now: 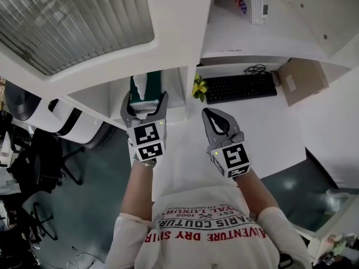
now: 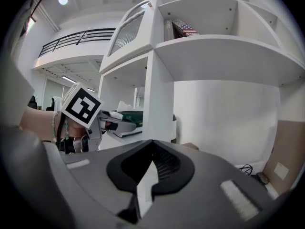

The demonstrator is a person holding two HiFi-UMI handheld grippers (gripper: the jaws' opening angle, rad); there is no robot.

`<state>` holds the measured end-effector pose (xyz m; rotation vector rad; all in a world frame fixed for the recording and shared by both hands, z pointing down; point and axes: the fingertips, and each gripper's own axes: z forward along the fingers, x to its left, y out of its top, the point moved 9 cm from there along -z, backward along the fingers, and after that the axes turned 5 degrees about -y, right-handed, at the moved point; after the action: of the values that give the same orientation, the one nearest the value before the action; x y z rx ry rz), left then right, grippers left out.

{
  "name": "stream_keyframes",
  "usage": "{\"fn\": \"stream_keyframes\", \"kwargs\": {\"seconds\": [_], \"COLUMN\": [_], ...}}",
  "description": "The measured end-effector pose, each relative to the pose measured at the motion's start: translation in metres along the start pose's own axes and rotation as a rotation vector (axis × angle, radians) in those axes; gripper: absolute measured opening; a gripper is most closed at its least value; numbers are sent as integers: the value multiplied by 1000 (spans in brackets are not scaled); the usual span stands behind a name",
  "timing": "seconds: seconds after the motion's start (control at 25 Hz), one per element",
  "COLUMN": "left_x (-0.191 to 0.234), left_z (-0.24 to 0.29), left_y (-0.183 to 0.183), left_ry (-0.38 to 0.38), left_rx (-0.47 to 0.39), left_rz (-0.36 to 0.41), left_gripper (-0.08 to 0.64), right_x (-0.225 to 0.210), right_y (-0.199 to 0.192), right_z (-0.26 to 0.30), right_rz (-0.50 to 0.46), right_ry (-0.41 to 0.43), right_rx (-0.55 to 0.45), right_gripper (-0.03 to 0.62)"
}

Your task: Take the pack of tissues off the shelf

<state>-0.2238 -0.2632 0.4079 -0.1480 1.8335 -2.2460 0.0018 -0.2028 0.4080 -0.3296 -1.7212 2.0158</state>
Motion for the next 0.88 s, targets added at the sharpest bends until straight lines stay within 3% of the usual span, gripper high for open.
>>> {"fn": "stream_keyframes", "kwargs": {"seconds": [0.36, 0.88], "left_x": [-11, -51], "left_z": [-23, -117], "left_y": [8, 21], "left_ry": [-2, 18], "left_rx": [-1, -88], "left_rz": [-3, 57], "left_gripper": [428, 419], "right_x": [-5, -10], "right_y": [1, 5], "right_z": [-17, -63], "right_rz": [-1, -9], "right_ry": [11, 95], "right_rx": [-3, -28], "right_gripper": [2, 2]}}
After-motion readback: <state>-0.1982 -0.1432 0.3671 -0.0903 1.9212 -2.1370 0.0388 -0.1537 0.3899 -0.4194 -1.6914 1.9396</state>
